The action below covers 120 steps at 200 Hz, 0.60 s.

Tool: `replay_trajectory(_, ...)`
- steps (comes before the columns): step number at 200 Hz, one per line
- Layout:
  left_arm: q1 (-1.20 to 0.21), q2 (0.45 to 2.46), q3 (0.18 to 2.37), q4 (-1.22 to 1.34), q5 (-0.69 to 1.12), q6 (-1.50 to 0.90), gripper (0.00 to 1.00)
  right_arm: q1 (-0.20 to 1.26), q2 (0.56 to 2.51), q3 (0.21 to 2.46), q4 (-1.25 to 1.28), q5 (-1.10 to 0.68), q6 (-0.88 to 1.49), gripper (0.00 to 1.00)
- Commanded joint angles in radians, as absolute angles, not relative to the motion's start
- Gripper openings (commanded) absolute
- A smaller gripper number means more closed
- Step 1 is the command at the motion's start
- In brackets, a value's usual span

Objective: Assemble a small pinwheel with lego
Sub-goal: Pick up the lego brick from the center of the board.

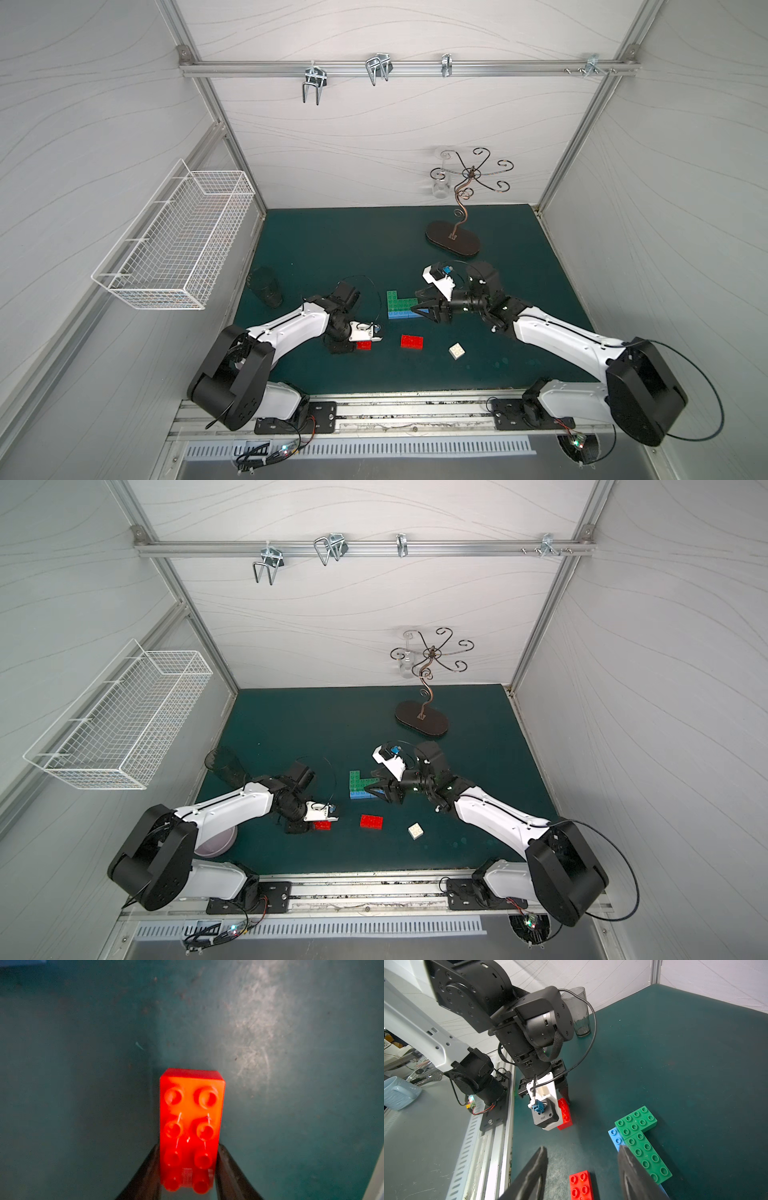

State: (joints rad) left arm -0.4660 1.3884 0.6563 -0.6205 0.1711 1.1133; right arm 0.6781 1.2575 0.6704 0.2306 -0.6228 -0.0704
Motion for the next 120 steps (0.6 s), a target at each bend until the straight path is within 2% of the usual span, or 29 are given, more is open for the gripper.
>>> replay_trajectory(1,-0.472,1.387,0.637,-0.571,0.152,1.103,0.42,0.67,1.222,0.651,0.216,-0.608,-0.086,0.57)
replay_trajectory(31,-0.48,1.393,0.627,-0.563,0.161,1.082,0.35,0.642,1.215,0.61,0.29,-0.611,-0.019,0.58)
replay_trajectory(67,-0.5,1.369,0.619,-0.558,0.168,1.016,0.36,0.535,1.229,0.576,0.307,-0.668,0.163,0.57)
replay_trajectory(76,-0.508,1.355,0.607,-0.536,0.163,0.99,0.28,0.524,1.235,0.569,0.294,-0.676,0.182,0.56)
replay_trajectory(88,-0.522,1.346,0.587,-0.476,0.138,0.919,0.27,0.52,1.236,0.557,0.286,-0.676,0.185,0.56)
replay_trajectory(112,-0.543,1.324,0.591,-0.494,0.125,0.905,0.35,0.519,1.225,0.546,0.267,-0.663,0.164,0.56)
replay_trajectory(120,-0.543,1.314,0.595,-0.504,0.143,0.892,0.33,0.52,1.226,0.55,0.258,-0.657,0.158,0.56)
